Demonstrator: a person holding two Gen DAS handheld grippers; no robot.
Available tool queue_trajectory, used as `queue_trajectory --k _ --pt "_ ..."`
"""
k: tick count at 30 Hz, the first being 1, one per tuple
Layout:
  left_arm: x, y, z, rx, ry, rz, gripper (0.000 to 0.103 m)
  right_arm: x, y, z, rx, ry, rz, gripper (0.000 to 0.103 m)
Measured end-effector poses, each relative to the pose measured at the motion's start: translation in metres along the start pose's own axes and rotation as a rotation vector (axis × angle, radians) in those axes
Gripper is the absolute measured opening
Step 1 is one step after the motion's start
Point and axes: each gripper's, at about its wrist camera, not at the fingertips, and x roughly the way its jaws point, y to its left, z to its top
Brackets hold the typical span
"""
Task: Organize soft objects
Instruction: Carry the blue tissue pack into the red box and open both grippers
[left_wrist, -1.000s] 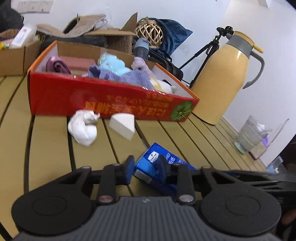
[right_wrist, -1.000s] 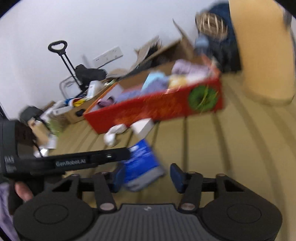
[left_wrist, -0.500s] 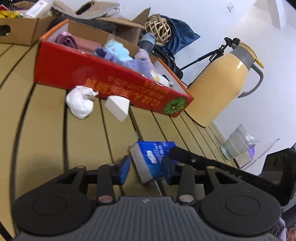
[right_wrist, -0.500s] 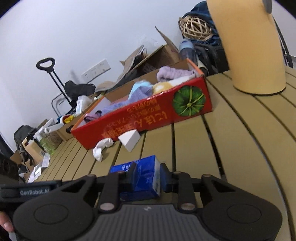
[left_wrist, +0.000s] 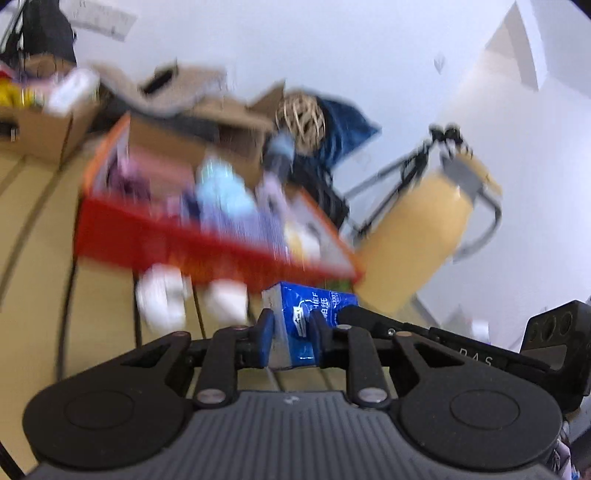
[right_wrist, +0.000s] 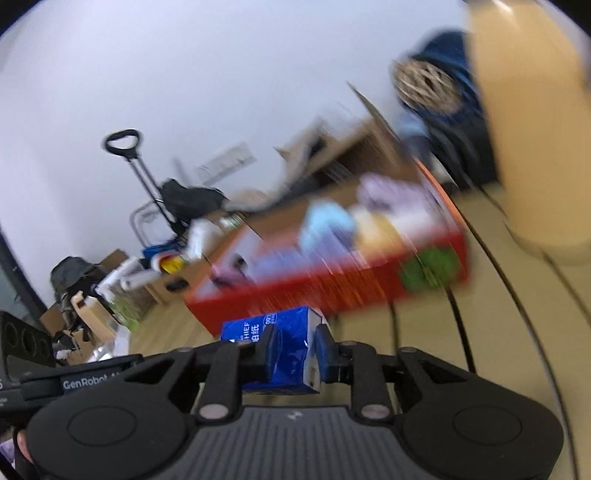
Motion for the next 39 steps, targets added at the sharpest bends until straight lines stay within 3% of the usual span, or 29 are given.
queue_trajectory --k 4,9,14,20,24,28,33,39 --pt "0.010 0.011 0.058 0.045 -0.071 0.060 0.021 0.046 0.024 0.056 -0.059 -0.030 0.031 0.021" --pt "0.057 0.050 0.128 0.040 -0.017 0.207 0.021 0.138 0.036 0.107 -0.073 0.031 0.019 0.023" --pt "0.103 0.082 0.133 0.116 0.113 0.381 0.021 0.233 0.018 0.104 0.027 0.242 -0.029 0.020" --pt "0.096 0.079 0.127 0.166 0.116 0.381 0.018 0.249 0.025 0.097 0.004 0.329 -0.047 0.019" --pt "0.075 0.071 0.132 0.177 0.078 0.404 0.019 0.235 0.028 0.098 -0.028 0.290 -0.041 0.022" --pt "0.041 0.046 0.140 0.224 0.047 0.394 0.020 0.185 0.042 0.119 -0.083 0.208 -0.053 0.022" --pt "-0.019 0.007 0.137 0.255 0.011 0.393 0.024 0.092 0.056 0.146 -0.166 0.122 -0.071 0.023" --pt "-0.087 -0.044 0.118 0.288 -0.040 0.411 0.032 -0.015 0.063 0.152 -0.212 0.042 -0.107 0.032"
